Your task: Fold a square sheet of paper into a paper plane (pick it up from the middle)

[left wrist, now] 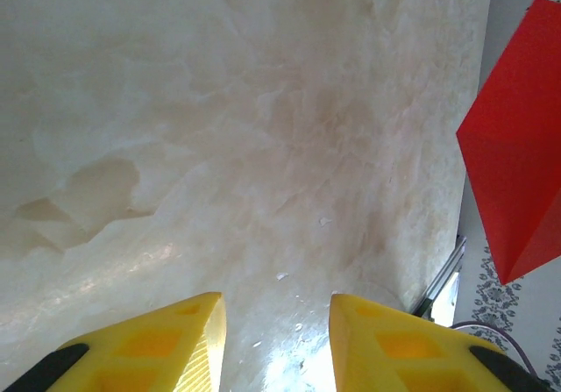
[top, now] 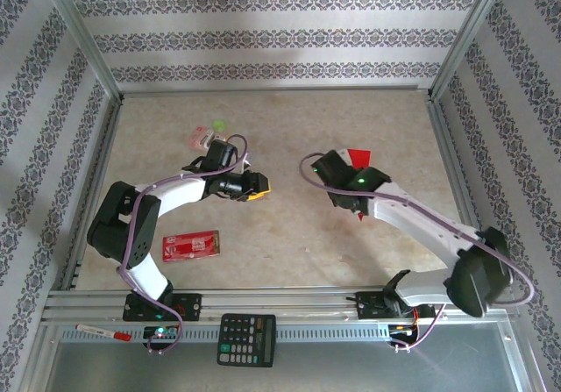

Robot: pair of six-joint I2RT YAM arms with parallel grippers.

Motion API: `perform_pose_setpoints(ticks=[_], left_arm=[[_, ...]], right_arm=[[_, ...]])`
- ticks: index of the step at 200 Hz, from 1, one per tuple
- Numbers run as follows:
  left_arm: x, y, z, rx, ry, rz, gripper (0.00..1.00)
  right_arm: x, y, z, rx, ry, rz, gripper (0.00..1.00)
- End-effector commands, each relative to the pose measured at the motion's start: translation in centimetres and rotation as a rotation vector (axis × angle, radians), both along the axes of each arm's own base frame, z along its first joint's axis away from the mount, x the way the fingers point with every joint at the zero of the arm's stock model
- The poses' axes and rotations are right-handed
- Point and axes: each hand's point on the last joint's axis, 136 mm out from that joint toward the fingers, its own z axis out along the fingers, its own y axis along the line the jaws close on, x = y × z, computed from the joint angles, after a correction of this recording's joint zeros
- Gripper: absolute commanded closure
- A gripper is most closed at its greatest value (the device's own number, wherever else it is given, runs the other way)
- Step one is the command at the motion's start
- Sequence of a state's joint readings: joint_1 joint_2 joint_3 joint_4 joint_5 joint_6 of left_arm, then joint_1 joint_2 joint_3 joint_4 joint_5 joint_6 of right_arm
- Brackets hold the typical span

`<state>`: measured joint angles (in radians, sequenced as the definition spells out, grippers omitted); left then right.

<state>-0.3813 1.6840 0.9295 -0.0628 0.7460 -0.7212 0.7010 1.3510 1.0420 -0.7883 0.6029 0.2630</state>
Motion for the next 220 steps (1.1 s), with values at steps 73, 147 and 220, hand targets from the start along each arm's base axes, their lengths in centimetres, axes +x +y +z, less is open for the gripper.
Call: perform_pose_setpoints(ticks=[73, 147, 220], left_arm=[[3.2, 7.6, 0.2, 0.046, -0.016, 0.234, 0.64], [2.8, 8.7, 0.8, 0.015, -0.019, 0.274, 0.63], [-0.3, 4.4, 1.6, -0.057, -0.001, 0.174, 0.63]], right_arm=[[-2.1, 8.5, -9.8, -0.216, 0.169, 0.050, 0.98], [-2.5, 14.9, -11.1, -0.017, 0.221, 0.110, 0.78], [-5.8, 13.3, -5.8, 0.502, 0.281, 0.156, 0.65]])
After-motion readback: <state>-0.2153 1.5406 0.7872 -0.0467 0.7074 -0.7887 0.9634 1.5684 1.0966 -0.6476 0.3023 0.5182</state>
